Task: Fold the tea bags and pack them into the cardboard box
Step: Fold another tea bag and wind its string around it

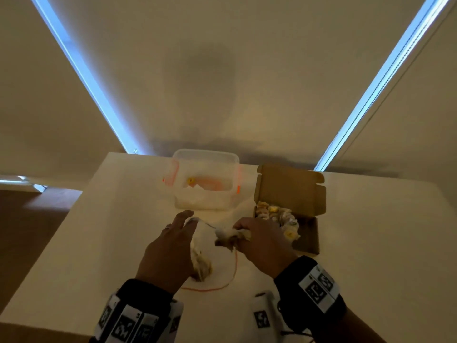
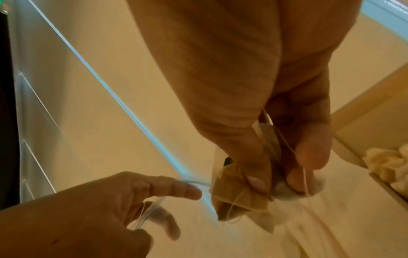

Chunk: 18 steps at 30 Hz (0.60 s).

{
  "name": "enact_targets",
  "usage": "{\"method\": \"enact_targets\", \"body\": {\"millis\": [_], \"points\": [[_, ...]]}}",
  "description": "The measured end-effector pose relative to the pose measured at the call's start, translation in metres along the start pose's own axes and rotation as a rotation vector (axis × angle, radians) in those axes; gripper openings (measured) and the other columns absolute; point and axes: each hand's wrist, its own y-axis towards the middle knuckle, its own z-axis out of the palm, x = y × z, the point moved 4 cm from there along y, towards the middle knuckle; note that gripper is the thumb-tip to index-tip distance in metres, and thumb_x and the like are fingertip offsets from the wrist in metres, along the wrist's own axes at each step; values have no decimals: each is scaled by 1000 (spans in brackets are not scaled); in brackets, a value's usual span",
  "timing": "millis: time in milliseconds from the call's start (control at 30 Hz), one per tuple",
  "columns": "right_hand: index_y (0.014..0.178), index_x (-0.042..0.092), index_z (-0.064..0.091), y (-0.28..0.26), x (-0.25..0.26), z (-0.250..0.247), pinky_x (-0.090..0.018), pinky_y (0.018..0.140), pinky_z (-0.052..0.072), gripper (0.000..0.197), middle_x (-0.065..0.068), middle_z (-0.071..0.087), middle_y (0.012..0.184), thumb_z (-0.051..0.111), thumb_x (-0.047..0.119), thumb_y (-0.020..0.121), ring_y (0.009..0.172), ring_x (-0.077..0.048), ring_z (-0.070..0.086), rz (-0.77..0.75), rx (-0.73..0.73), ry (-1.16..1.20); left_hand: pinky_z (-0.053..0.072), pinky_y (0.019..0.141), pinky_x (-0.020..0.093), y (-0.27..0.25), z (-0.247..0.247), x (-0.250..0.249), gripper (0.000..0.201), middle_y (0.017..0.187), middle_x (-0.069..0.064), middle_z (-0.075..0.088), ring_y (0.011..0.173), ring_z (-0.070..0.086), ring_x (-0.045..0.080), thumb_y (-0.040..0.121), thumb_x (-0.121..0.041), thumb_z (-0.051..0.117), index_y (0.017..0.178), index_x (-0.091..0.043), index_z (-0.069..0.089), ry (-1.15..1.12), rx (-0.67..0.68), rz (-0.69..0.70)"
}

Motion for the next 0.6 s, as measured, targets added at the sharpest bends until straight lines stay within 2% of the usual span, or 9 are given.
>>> {"method": "enact_targets", "body": {"millis": [67,167,300,400,433,467,500,533,600], "points": [[110,23,72,1,0,-5,-27,67,44,22,2,73,99,72,25,88,83,-13,63,-7,18,112,56,86,38,5,2,1,68,158,-19,17,127,53,18,85,-5,53,146,-32,40,-33,22,20],[101,19,75,0,5,-9,-38,66,60,16,1,75,88,73,20,85,74,-15,70,-18,99,286,52,94,34,11,13,8,54,154,-16,29,123,57,16,88,-12,56,137,-34,52,-127,66,51],[98,15,76,-3,14,-27,-46,68,61,14,-5,76,83,73,16,84,73,-20,73,-91,121,387,41,103,23,12,1,9,13,150,-11,43,129,52,12,100,-37,59,106,-32,69,-162,60,45],[101,17,75,-7,25,-59,-37,70,62,14,-3,76,84,72,18,87,72,-13,73,-151,144,360,47,97,24,12,-47,-7,34,135,-12,60,117,59,5,91,-58,53,84,-30,73,-393,-231,99],[101,17,75,-8,31,-71,-33,70,62,13,-2,76,84,73,18,88,71,-11,72,-173,153,333,48,94,19,12,-64,-13,40,129,-14,63,114,60,1,89,-63,52,83,-30,74,-512,-321,134],[100,18,75,-10,38,-84,-32,70,61,13,0,76,85,73,18,87,71,-9,72,-195,152,289,46,94,15,14,-79,-22,46,126,-15,66,115,61,0,89,-70,51,87,-30,75,-664,-340,174],[99,21,76,-12,45,-98,-32,71,61,14,3,76,85,74,18,86,72,-7,72,-213,140,240,46,97,18,19,-89,-32,52,126,-13,68,119,61,2,87,-76,50,94,-31,77,-847,-287,200],[99,24,76,-15,53,-113,-31,72,60,15,6,76,86,76,20,84,73,-6,72,-229,121,195,46,102,28,25,-95,-43,60,128,-10,69,123,61,8,82,-81,51,103,-31,76,-1048,-174,212],[98,28,76,-21,67,-141,-30,74,58,19,10,75,88,80,22,81,76,-6,71,-269,114,161,44,104,47,42,-102,-69,86,136,-1,66,128,60,21,72,-88,55,123,-20,70,-1370,125,175]]}}
